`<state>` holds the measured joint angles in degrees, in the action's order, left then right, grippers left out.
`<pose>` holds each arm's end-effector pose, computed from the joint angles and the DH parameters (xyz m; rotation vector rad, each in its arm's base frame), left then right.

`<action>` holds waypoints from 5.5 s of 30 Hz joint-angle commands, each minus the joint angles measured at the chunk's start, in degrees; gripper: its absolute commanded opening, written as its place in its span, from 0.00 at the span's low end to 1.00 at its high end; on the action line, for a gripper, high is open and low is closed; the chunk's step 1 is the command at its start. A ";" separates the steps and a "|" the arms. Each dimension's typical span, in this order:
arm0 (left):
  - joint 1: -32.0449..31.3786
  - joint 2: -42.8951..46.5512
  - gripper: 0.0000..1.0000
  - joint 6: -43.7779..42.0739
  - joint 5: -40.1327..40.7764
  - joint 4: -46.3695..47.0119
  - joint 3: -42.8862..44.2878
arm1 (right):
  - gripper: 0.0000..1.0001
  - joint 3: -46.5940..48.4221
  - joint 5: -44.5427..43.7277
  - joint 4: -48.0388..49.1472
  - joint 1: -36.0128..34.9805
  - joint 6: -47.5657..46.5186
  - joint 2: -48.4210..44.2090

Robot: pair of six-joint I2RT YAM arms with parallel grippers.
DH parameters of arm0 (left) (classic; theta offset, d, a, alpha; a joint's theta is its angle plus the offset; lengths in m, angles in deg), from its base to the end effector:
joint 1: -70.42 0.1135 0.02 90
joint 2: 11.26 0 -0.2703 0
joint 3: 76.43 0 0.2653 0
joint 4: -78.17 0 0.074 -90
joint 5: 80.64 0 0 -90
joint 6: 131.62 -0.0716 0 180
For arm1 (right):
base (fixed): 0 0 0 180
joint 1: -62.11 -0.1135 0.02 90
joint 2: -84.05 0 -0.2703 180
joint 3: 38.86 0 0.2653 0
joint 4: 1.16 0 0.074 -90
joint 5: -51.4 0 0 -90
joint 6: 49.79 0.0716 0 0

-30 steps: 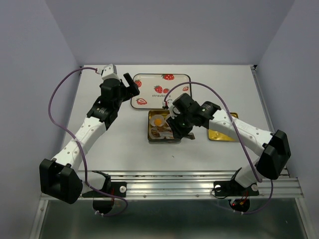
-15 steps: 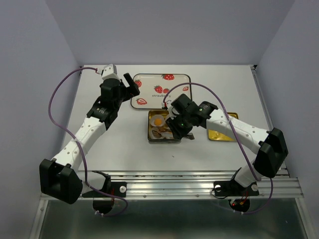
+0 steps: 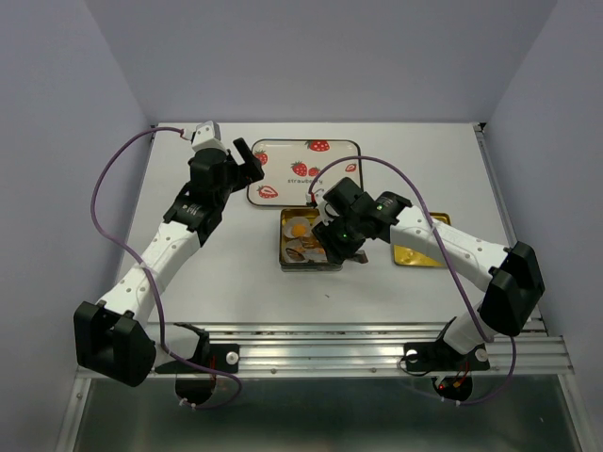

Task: Pack the cookies

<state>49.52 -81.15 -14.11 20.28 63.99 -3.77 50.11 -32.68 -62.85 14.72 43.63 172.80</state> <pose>0.3164 -0.1063 0.3516 -0.2419 1.7711 -0.4426 0.2307 0.2617 0.2572 -1.0454 2.4944 0.4213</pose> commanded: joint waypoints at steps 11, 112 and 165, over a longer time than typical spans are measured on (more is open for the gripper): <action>-0.19 1.77 0.99 -0.44 -0.72 1.63 -0.27 | 0.51 3.55 -2.40 -0.25 -0.59 0.98 -5.60; 0.08 -6.67 0.99 -2.46 -0.19 1.19 9.40 | 1.00 13.15 -13.38 26.31 44.14 5.89 17.36; 0.16 -17.56 0.99 -12.74 -12.50 4.09 17.40 | 0.40 -15.87 -1.70 22.08 64.36 -8.61 12.50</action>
<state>49.54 -98.87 -26.11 8.67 66.11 10.65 34.39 -36.44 -43.18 78.65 36.07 183.18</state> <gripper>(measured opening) 0.986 0.427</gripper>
